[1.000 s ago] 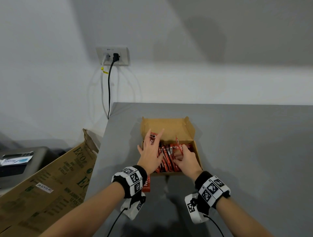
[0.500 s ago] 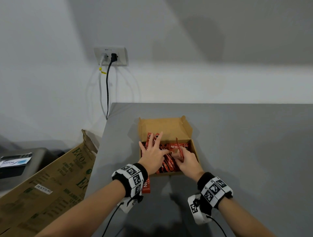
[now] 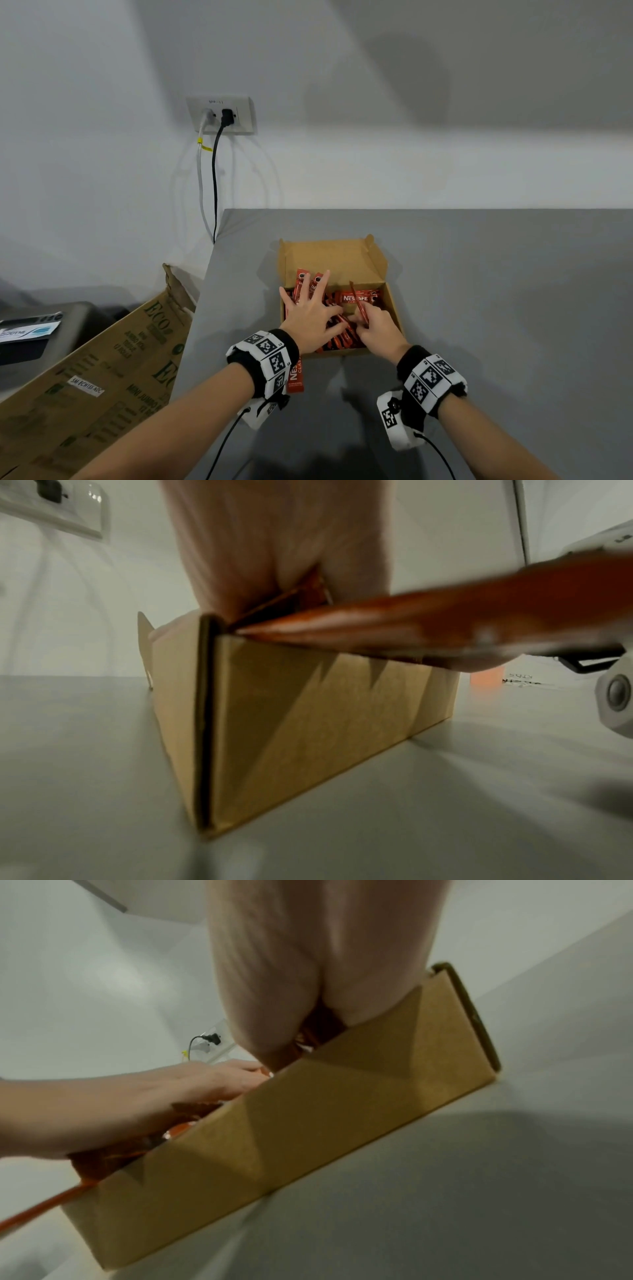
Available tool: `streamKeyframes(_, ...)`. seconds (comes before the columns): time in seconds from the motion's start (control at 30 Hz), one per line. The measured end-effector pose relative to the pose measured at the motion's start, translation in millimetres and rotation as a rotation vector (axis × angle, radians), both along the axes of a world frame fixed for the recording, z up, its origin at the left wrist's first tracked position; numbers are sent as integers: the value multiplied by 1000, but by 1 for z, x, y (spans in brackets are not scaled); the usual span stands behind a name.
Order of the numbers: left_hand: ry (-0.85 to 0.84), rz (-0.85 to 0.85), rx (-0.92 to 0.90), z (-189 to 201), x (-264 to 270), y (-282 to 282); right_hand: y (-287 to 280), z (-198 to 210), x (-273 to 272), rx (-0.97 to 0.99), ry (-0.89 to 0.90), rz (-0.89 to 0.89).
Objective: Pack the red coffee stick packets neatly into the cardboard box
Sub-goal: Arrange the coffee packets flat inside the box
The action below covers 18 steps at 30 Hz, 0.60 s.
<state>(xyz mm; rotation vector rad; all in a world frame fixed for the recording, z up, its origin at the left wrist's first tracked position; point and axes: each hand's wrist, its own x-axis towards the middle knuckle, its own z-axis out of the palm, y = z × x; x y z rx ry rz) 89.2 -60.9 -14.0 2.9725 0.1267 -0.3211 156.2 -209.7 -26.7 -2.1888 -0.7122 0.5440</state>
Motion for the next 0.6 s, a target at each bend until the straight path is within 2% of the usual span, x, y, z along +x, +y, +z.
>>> streamKeyframes(0.07, 8, -9, 21, 0, 1, 0, -1, 4, 2, 11, 7, -13)
streamKeyframes(0.17, 26, -9, 18, 1, 1, -1, -3, 13, 7, 204, 29, -114)
streamKeyframes(0.23, 28, -5, 17, 2, 1, -1, -5, 23, 12, 254, 66, -84)
streamKeyframes(0.3, 30, -4, 20, 2, 1, -1, -4, 28, 15, 235, 13, -38)
streamKeyframes(0.4, 27, -4, 20, 1, 1, -1, -5, 31, 13, 150, -162, -13)
streamKeyframes(0.47, 22, -5, 22, 0, 0, -1, -6, 27, 12, 147, -197, 3)
streamKeyframes(0.6, 14, -8, 30, -1, 0, -1, -11, 20, 11, 161, -274, -90)
